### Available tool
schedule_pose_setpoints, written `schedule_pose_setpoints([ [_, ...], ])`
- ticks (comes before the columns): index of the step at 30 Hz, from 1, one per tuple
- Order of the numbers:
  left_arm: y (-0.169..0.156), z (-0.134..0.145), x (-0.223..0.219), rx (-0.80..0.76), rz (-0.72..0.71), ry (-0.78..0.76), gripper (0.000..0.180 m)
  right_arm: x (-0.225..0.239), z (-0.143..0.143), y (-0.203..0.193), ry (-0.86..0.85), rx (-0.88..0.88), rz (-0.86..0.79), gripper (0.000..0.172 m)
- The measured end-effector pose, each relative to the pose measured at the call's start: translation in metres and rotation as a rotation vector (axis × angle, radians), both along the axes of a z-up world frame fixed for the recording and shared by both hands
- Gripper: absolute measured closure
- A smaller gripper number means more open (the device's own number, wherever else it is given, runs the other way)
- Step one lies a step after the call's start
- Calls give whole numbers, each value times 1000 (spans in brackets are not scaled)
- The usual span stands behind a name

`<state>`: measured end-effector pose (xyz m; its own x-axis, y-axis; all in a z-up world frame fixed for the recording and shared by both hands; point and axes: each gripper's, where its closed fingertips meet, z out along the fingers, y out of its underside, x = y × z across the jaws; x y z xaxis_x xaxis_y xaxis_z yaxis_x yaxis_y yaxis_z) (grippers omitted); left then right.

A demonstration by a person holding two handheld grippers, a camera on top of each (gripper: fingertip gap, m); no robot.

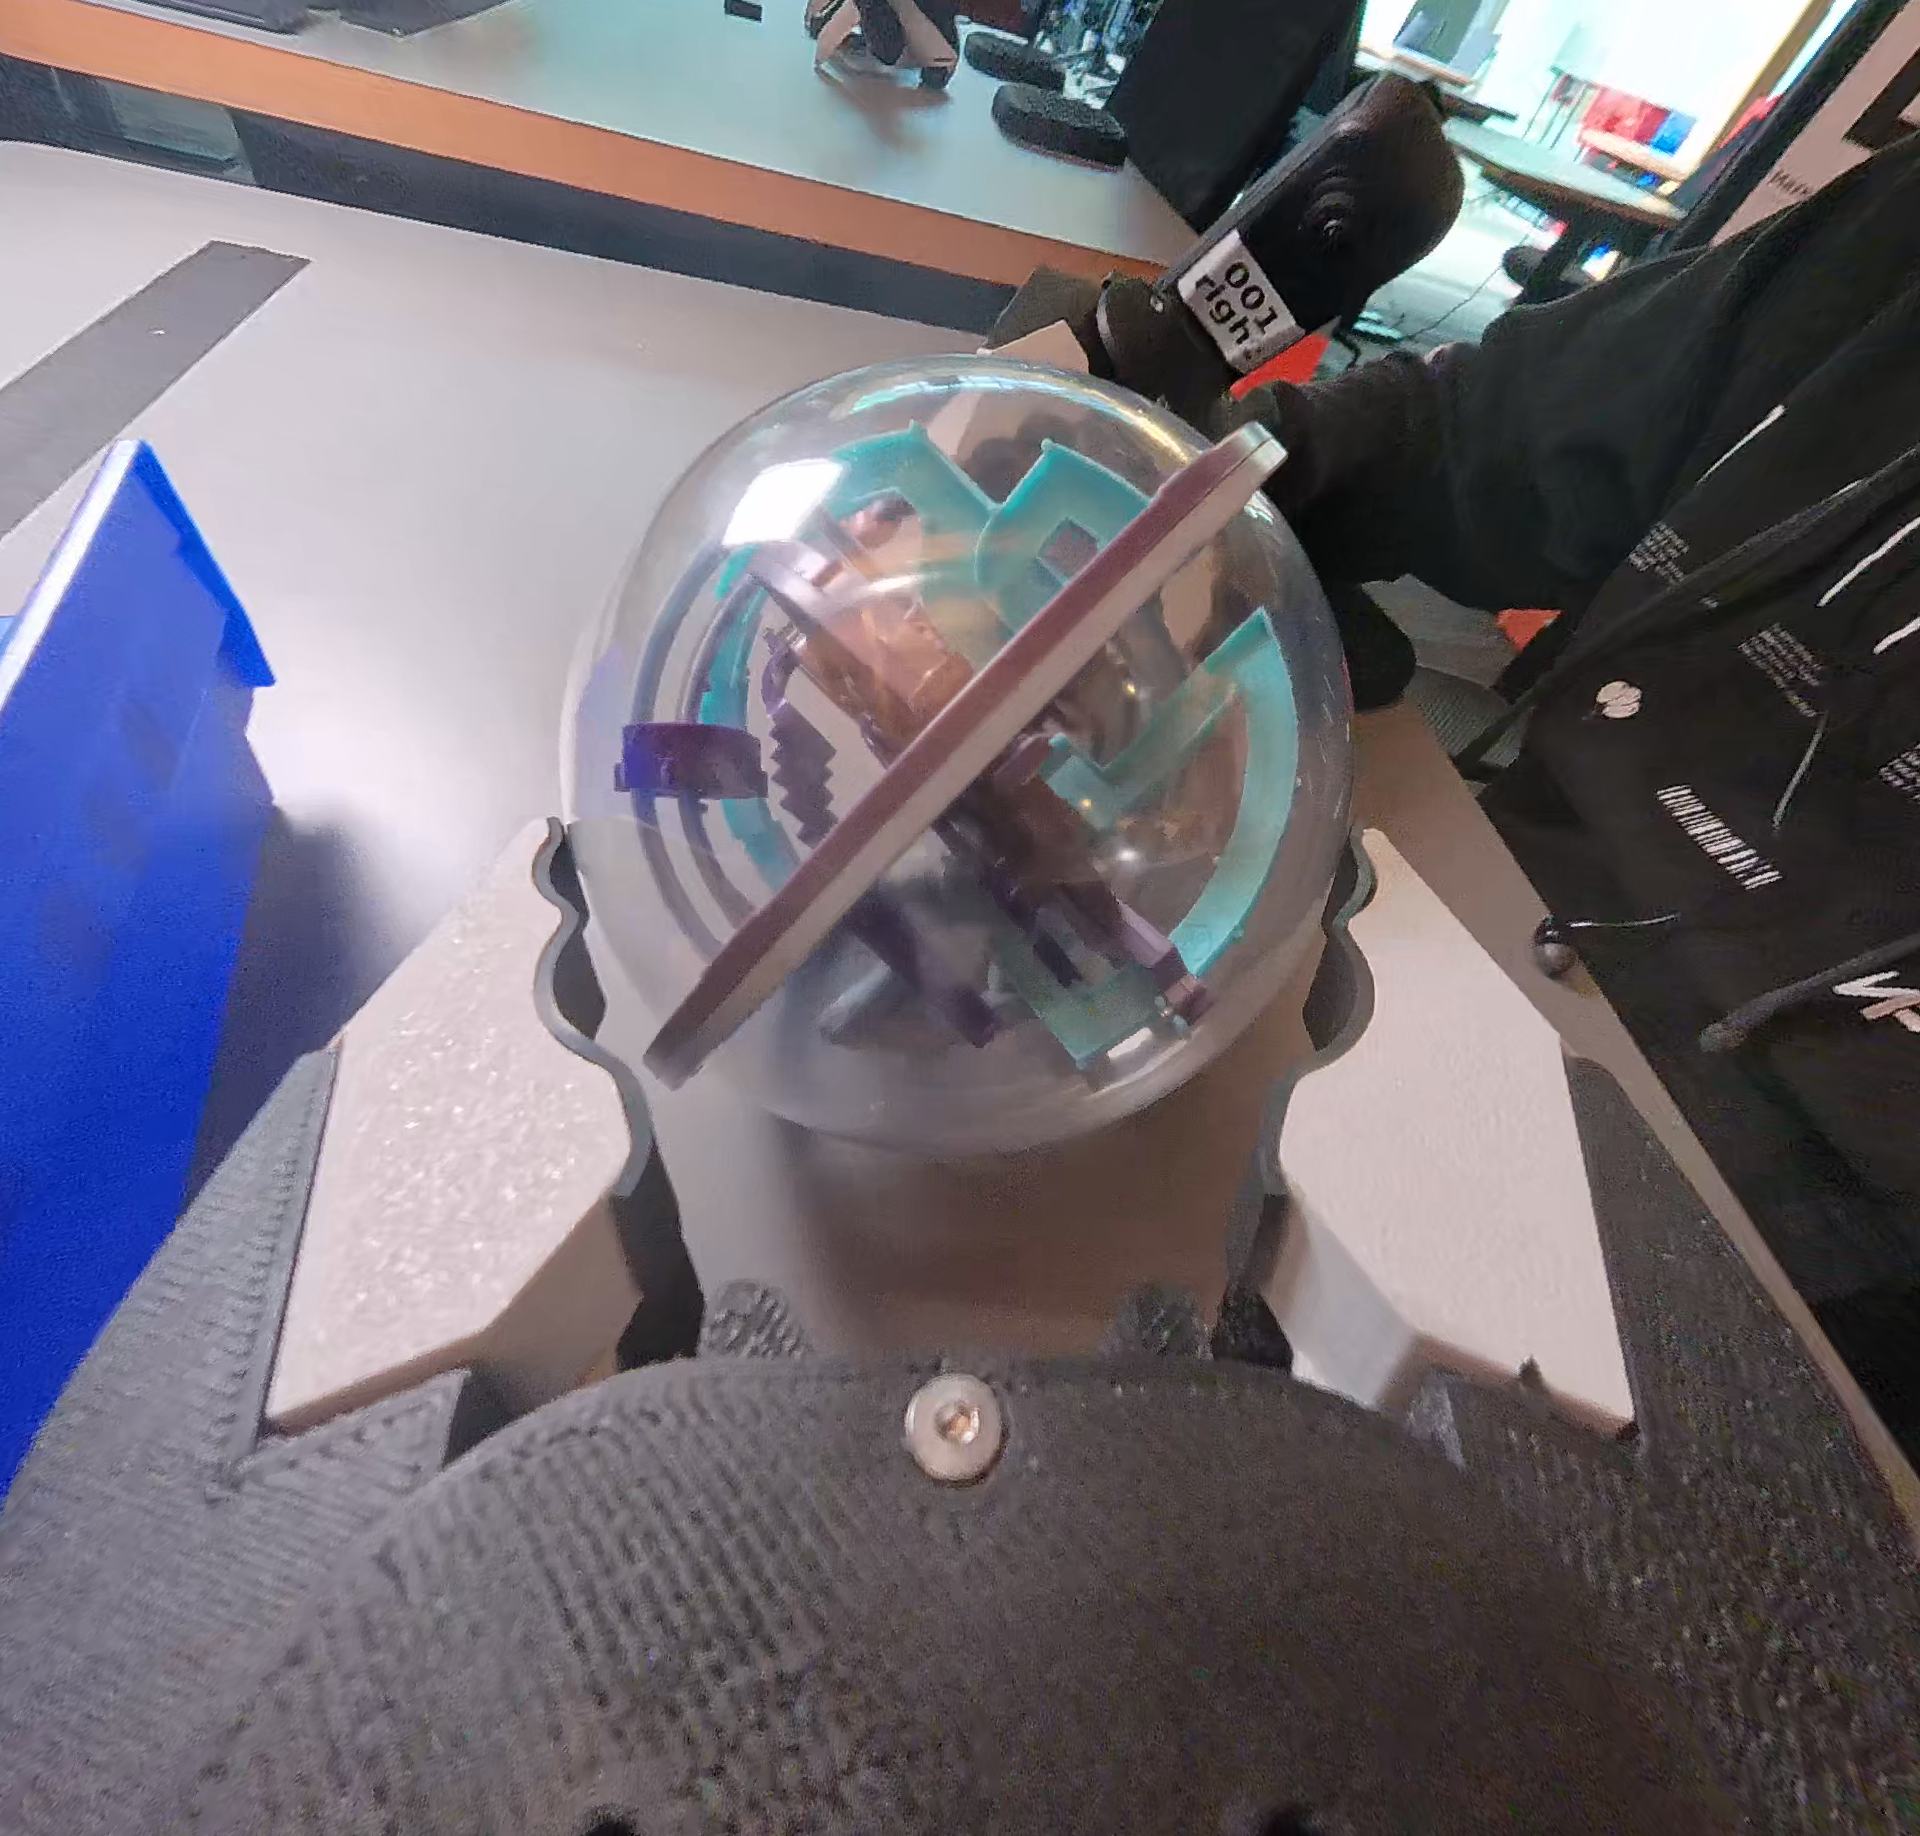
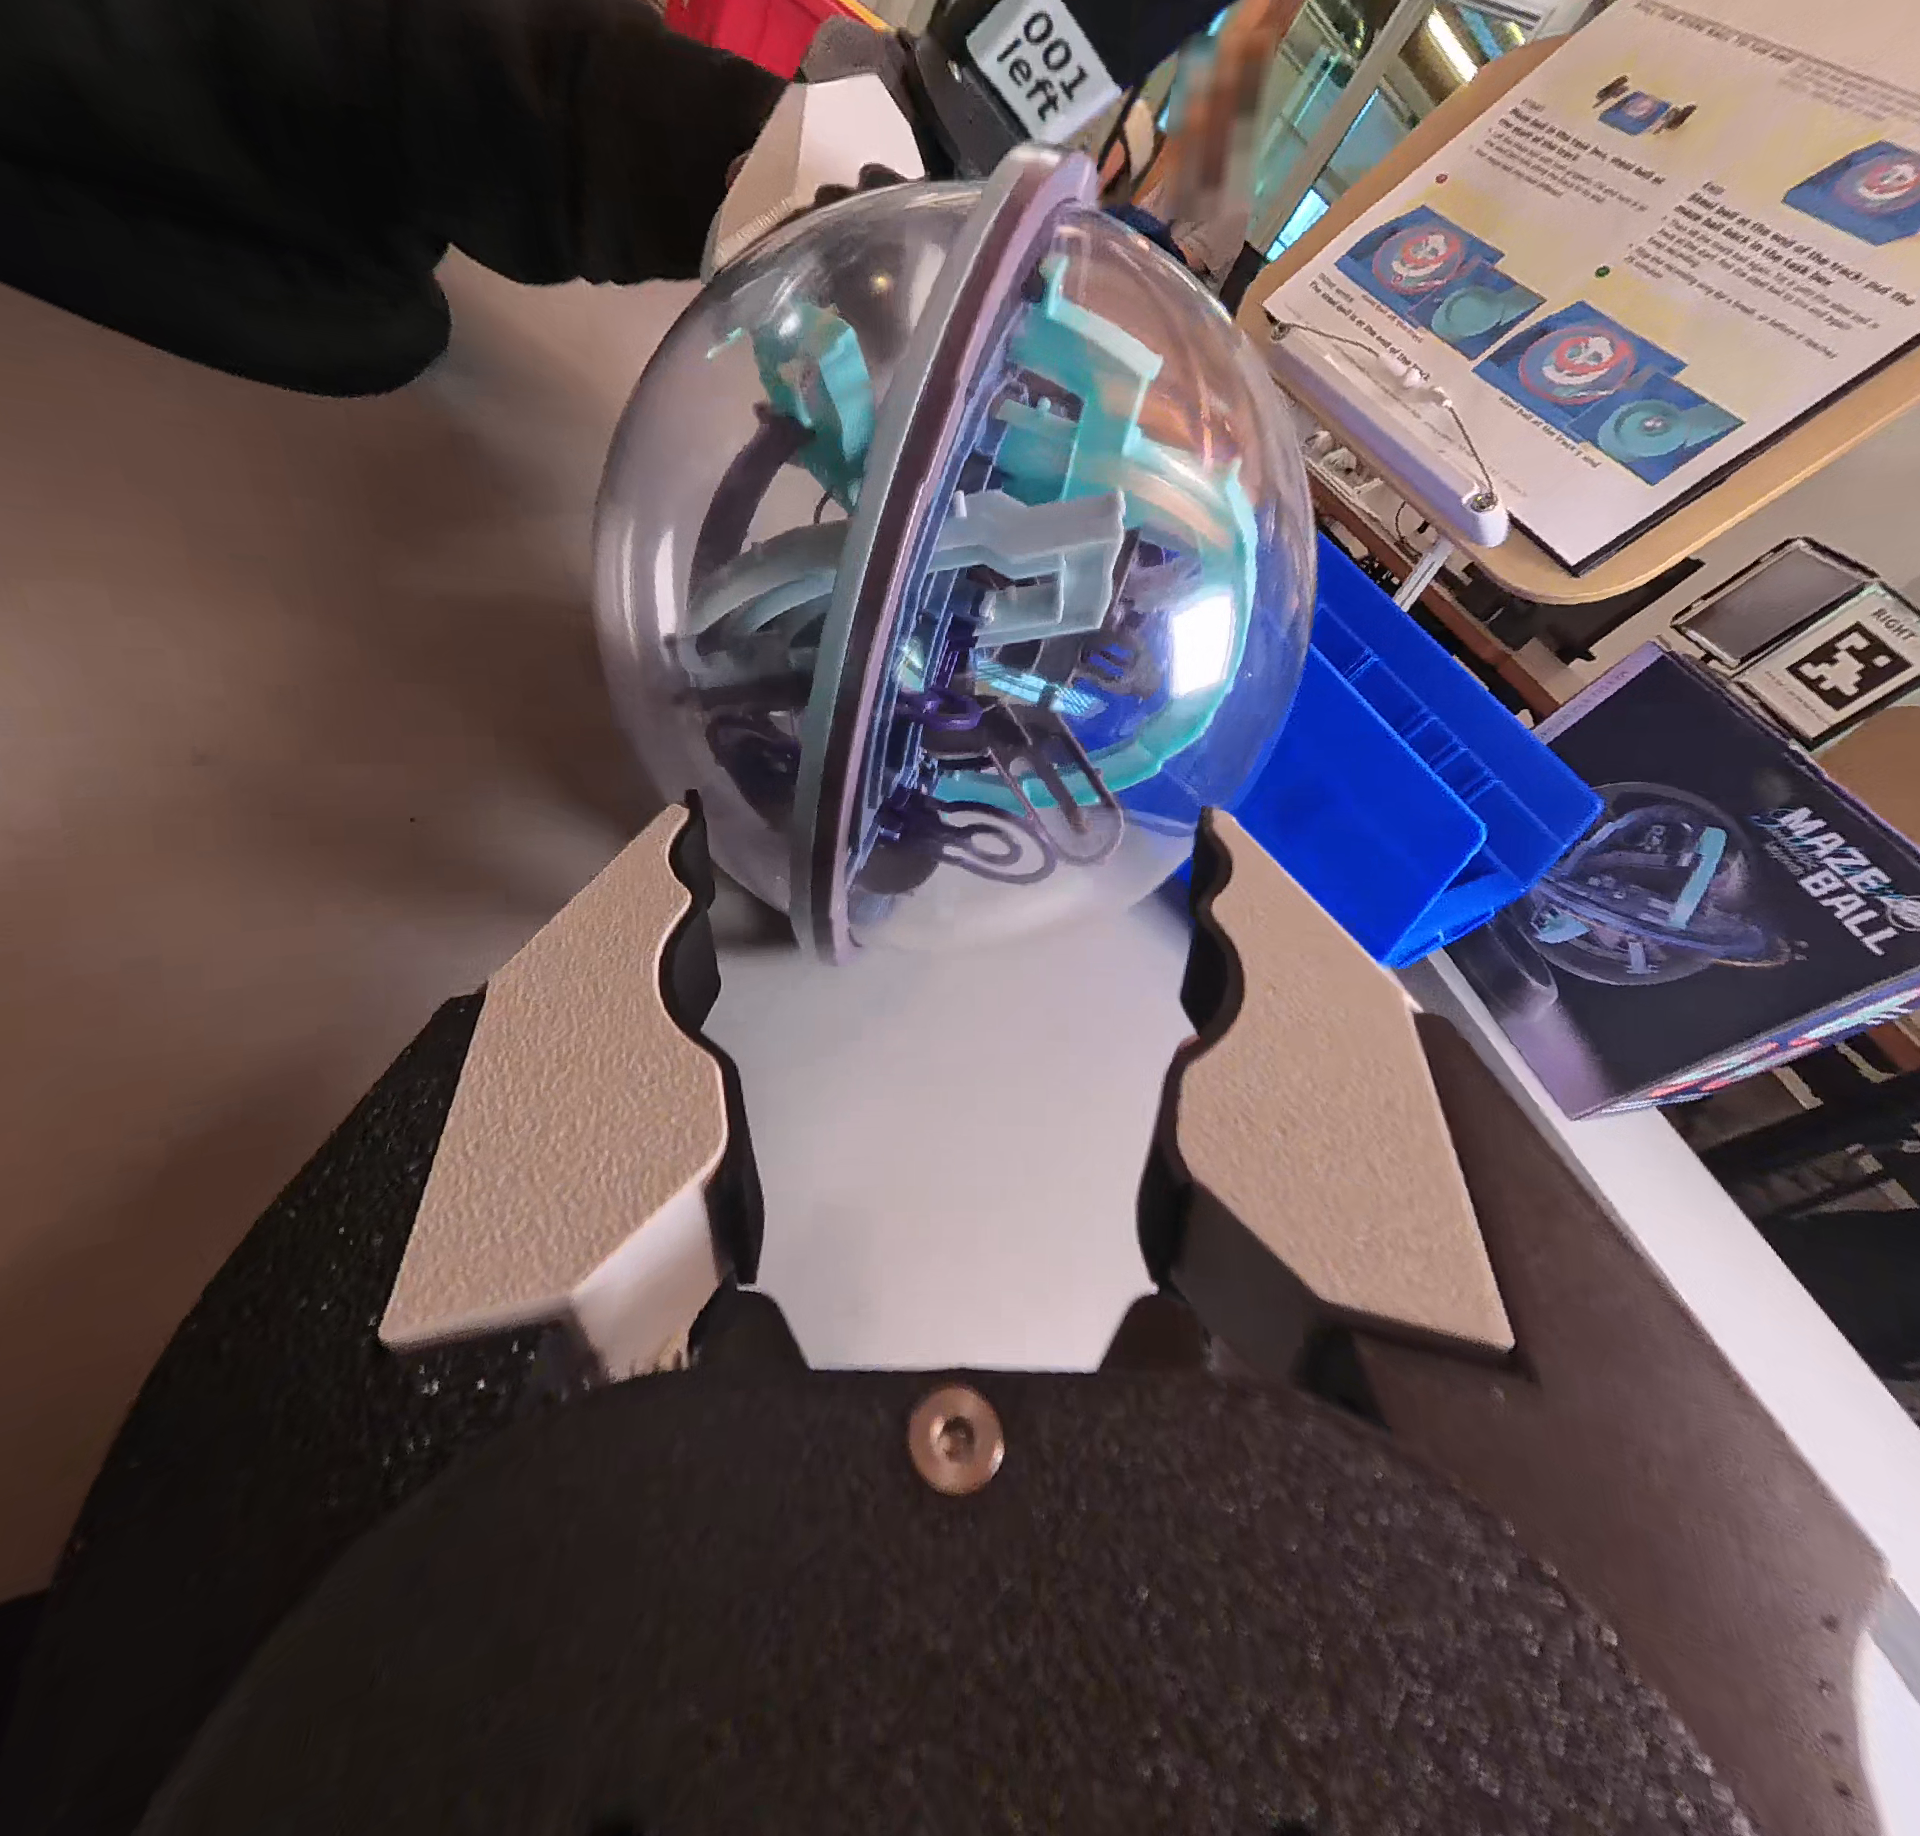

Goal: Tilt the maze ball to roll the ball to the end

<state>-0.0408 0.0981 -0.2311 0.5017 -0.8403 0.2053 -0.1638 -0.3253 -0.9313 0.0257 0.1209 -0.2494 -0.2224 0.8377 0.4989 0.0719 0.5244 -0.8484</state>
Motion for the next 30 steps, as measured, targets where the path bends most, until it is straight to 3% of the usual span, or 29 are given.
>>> schedule_pose_setpoints([
  [6, -6, -4, -11, 65, 92, 97, 46, 1, -12, 8, -41, 65, -36, 114],
  [10, -7, -5, -17, 78, 142, 71, 48, 3, -14, 10, -25, 139, -41, 162],
  [11, -7, -6, -18, 93, 149, 77, 48, 2, -14, 10, -18, 152, -45, 165],
  [23, -36, -21, -20, 368, 206, 351, 54, 7, 4, -8, 82, 241, 10, 163],
  [30, -41, -27, -33, 438, 259, 417, 76, 9, 7, -13, 101, 241, 34, 163],
])
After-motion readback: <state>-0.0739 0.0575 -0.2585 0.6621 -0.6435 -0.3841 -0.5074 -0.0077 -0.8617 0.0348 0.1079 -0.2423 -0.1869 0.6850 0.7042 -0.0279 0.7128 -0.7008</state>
